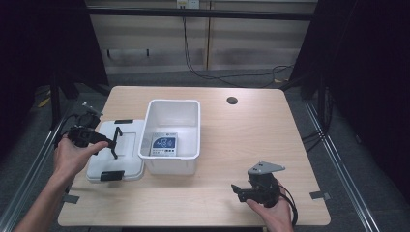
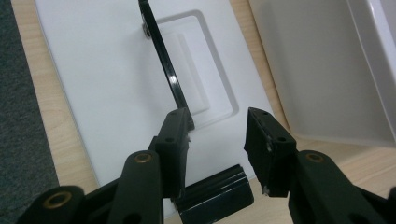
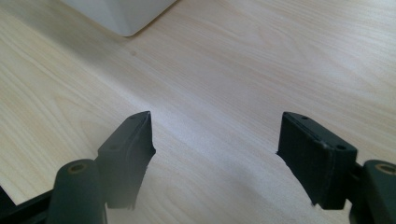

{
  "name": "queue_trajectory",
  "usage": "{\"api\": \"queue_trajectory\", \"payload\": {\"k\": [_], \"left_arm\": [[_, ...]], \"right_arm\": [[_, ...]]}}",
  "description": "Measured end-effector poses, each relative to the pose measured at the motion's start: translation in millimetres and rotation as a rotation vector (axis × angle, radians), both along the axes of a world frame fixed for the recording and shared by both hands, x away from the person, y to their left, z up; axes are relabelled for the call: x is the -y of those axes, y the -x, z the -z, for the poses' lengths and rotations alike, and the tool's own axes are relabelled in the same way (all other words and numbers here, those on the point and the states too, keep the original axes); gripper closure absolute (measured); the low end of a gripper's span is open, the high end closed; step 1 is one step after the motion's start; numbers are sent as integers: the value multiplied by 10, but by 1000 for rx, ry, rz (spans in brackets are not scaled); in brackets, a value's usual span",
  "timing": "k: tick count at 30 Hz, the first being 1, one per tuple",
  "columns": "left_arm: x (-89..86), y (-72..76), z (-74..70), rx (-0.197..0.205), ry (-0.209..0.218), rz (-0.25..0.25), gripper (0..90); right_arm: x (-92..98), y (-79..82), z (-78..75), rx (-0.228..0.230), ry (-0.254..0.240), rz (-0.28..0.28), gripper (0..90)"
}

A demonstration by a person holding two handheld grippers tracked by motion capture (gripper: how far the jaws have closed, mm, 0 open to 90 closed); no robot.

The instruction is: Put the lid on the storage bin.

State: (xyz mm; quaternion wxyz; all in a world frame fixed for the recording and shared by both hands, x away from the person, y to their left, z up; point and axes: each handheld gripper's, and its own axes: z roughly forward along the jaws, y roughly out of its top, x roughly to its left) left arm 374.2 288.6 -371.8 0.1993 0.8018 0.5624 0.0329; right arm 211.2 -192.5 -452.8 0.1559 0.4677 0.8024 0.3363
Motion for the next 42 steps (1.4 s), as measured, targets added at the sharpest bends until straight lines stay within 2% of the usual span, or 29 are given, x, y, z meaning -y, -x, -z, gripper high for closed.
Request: {"api": "queue_trajectory", "payload": {"k": [4, 9, 16, 19, 20, 22, 23, 25, 28, 32, 36, 38, 42], "left_arm": [[-20, -74, 27, -32, -6, -22, 596], [-54, -142, 32, -46, -14, -44, 610], [27, -321, -3, -91, -58, -61, 617], [57, -368, 1, -90, -59, -79, 616], [89, -416, 29, -112, -68, -83, 615], [106, -462, 55, -130, -87, -92, 615], [106, -462, 55, -130, -87, -92, 616], [121, -523, 108, -155, -85, -113, 615], [111, -581, 129, -159, -86, -137, 632], [136, -625, 140, -174, -108, -148, 656], [135, -661, 157, -194, -92, -156, 650], [136, -691, 188, -219, -107, -176, 649], [161, -714, 218, -238, -123, -182, 648]], "right_arm": [[-1, 0, 1, -2, 1, 1, 257], [-7, -5, 8, 2, 6, -8, 258], [-15, -7, 15, -9, 9, -10, 258], [-15, -5, 14, -10, 8, -12, 258], [-15, -5, 14, -10, 8, -11, 258], [-15, -4, 14, -11, 8, -12, 258], [-15, -4, 14, -11, 8, -12, 258], [-18, -1, 15, -14, 8, -15, 257], [-19, -3, 19, -16, 8, -18, 257], [-26, -5, 23, -21, 12, -23, 257], [-29, -1, 23, -24, 12, -26, 257], [-27, 1, 22, -25, 11, -28, 257], [-29, 3, 21, -30, 11, -25, 257]]}}
